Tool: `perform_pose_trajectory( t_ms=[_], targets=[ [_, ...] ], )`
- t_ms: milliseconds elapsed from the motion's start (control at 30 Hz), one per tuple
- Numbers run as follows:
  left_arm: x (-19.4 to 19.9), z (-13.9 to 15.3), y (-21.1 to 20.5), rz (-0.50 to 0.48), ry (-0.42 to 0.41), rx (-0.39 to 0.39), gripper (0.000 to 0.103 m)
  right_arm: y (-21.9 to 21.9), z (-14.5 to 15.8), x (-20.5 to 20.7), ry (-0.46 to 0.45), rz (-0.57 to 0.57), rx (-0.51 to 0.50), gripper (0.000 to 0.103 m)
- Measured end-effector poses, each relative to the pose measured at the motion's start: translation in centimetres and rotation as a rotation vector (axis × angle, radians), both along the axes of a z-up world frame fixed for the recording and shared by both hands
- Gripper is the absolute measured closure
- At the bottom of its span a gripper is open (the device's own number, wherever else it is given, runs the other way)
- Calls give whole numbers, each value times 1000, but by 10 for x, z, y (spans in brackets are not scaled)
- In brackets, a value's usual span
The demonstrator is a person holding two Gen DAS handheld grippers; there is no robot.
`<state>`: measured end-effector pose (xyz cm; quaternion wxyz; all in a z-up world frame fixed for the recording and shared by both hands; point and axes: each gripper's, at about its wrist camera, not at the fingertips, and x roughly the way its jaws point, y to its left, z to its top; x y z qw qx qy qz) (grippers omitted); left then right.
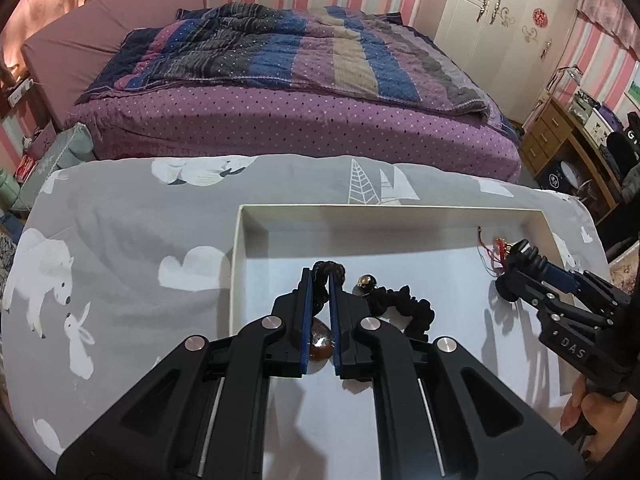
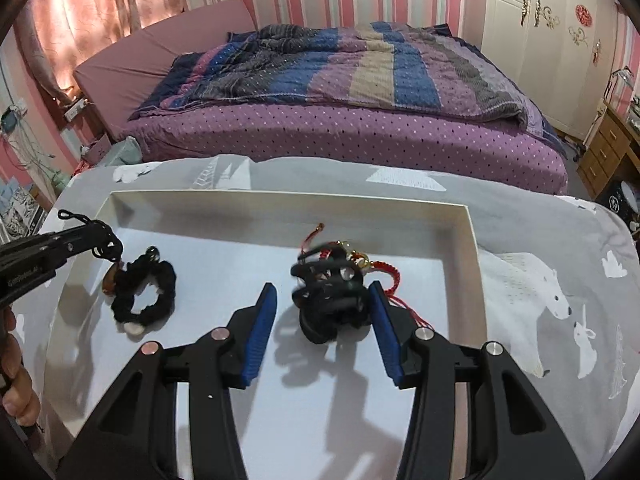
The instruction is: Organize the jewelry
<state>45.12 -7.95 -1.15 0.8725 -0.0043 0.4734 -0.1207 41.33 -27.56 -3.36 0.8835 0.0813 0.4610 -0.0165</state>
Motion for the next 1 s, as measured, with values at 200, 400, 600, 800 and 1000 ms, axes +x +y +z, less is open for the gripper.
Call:
perform_pose_trajectory(
  t_ms=[200,400,600,800,1000],
  targets=[
    [-1,2,1,9,-10,20,97,-2,-4,1,11,-13,-4,55],
    [-22,18,9,41,-33,43,68,-3,22,-19,-15,-49,-19,45],
    [-69,59,20,61,-104,60,49,8,65,-62,-62,-49,-28,45],
    [-135,112,37,69,-173,61,41,21,110,-108,-109,-37,-24,45],
    [-196,140,51,78,-200,67,37,42,156,-169,-156,-21,-29,45]
  ],
)
